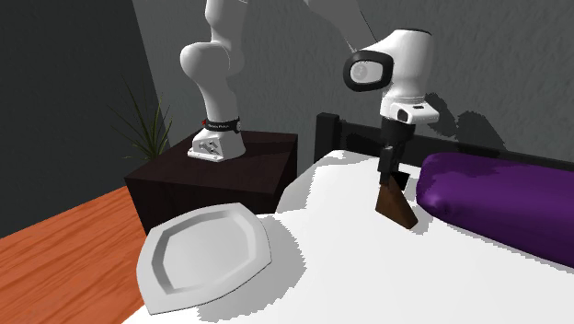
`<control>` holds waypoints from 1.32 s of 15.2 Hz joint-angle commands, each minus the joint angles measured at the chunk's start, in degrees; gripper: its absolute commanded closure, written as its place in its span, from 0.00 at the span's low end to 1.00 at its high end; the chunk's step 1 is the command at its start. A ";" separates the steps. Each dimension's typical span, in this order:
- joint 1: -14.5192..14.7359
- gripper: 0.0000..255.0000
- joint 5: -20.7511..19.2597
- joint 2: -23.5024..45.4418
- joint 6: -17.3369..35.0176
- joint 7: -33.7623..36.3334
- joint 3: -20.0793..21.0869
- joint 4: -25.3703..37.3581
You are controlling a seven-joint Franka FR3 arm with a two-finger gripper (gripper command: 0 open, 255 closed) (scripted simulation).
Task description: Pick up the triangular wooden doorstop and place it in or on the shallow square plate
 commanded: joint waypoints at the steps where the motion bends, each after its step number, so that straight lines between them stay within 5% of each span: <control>1: -0.30 0.00 0.34 1.47 1.23 -0.28 0.17 0.24; 13: -0.68 0.00 0.85 3.92 3.18 -0.63 0.56 0.73; 14: -0.68 1.00 0.85 3.92 3.18 -0.63 0.56 0.73; 20: -0.69 1.00 0.85 3.90 3.11 -0.65 0.55 0.78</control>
